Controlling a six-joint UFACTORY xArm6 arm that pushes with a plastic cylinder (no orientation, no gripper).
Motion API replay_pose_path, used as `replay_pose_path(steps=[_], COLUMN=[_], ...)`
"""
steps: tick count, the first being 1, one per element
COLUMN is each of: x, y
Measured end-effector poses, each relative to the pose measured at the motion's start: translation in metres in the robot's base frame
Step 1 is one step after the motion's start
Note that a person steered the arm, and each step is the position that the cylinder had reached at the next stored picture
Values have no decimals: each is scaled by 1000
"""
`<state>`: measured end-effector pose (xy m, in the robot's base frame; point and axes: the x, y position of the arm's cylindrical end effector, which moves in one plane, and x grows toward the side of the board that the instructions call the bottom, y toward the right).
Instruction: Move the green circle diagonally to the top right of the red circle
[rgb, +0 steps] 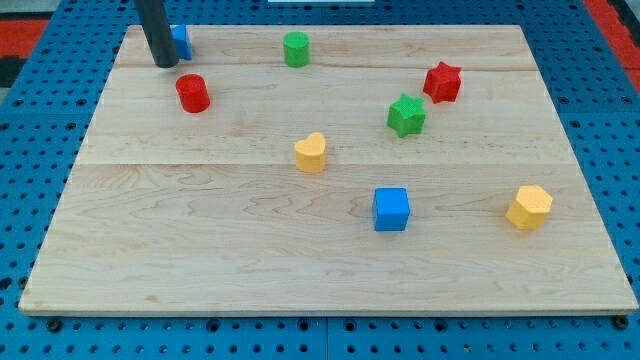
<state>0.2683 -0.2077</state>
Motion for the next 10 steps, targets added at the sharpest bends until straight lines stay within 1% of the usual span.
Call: replay_pose_path(steps=[1, 3, 4, 5, 6, 7, 8, 10], x=[21, 25, 25, 25, 26, 32, 44, 46], y=[0, 0, 30, 94, 177, 245, 285, 302])
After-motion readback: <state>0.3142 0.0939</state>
